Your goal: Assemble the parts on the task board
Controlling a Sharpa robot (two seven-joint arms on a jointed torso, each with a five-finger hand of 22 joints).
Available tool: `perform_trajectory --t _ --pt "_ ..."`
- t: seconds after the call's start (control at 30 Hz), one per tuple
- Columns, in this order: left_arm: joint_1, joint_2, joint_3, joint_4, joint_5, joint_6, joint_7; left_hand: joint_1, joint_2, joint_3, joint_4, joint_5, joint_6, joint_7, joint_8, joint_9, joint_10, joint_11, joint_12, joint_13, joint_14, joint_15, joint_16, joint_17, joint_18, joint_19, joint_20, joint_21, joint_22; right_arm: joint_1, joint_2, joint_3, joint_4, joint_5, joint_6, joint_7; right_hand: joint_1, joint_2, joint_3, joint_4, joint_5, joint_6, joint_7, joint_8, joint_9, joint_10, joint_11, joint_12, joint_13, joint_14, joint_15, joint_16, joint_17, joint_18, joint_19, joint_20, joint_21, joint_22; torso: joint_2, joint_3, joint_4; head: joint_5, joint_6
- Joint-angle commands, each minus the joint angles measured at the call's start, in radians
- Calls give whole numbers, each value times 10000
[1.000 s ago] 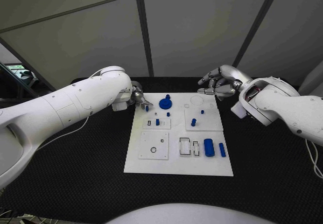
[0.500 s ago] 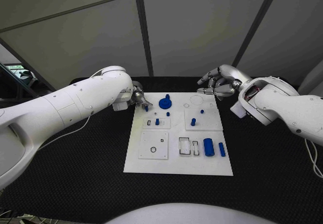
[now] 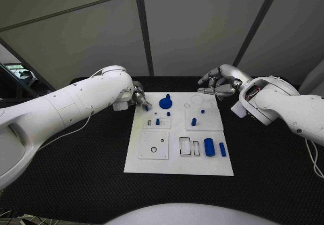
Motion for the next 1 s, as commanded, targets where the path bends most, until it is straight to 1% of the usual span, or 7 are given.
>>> perform_trajectory --t 0.03,0.17,0.3,0.5,0.6,0.73,1.0 --pt "22 1 0 -1 -56 142 137 289 71 215 -133 -62 12 -39 20 -27 17 -40 0 -22 626 -91 16 1299 42 58 -40 49 348 15 11 8 2 -27 47 25 38 51 14 15 63 -35 -27 19 -10 -18 8 34 -19 44 -59 -50 12 79 77 -10 -39 -9 -1 -2 6 10 -7" --pt "22 -20 -1 2 -51 51 170 843 180 1050 -580 -82 -66 -50 20 -75 16 -67 -108 -74 630 -132 23 1308 40 65 -94 51 383 15 17 8 -6 -27 47 27 43 49 14 15 95 -37 -26 23 -10 -18 7 37 -21 48 -59 -46 20 78 85 -11 -38 -3 -5 2 -1 15 -13" --pt "22 -74 -1 48 86 -109 199 874 7 2026 -836 -69 -102 -44 127 -53 111 -79 -151 -76 640 -115 39 1326 34 74 -94 51 421 15 18 8 -11 -27 42 32 46 51 15 16 118 -38 -27 26 -11 -16 7 41 -21 47 -60 -53 14 79 85 -11 -46 -12 -5 1 3 17 -14" --pt "20 -337 -1 349 527 -543 342 445 -420 3295 -1064 -73 -156 -45 355 36 240 -72 -131 -42 651 -110 58 1347 28 93 -81 50 475 15 16 8 -34 -27 38 40 49 53 16 17 140 -39 -27 29 -11 -21 7 37 -30 46 -60 -60 8 80 86 -12 -51 -18 -11 -3 17 24 -10" --pt "20 -547 -1 616 730 -778 418 253 -615 3840 -1218 -58 -171 -46 458 78 303 -71 -114 -16 662 -115 79 1372 23 113 -89 63 511 15 13 8 -51 -27 36 44 49 53 16 17 140 -39 -27 29 -11 -21 7 37 -30 46 -60 -60 8 80 86 -12 -51 -18 -11 -11 27 39 5" --pt "18 -850 -2 1046 1130 -1074 449 47 -773 4279 -1353 -31 -163 -56 557 116 400 -90 -71 41 681 -127 118 1417 14 142 -95 89 558 15 9 8 -64 -27 35 48 51 52 16 19 166 -40 -27 32 -11 -23 7 37 -35 49 -60 -56 16 79 89 -12 -55 -19 -17 -3 24 69 7" --pt "-14 -1648 -16 2399 1708 -1761 357 -224 -962 4796 -1550 10 -125 -93 685 160 581 -119 11 157 723 -165 200 1512 -11 215 -118 168 662 15 2 8 -85 -27 39 57 51 52 16 19 166 -40 -27 32 -11 -23 7 37 -35 49 -60 -56 16 79 89 -12 -55 -19 -26 -4 36 138 11"
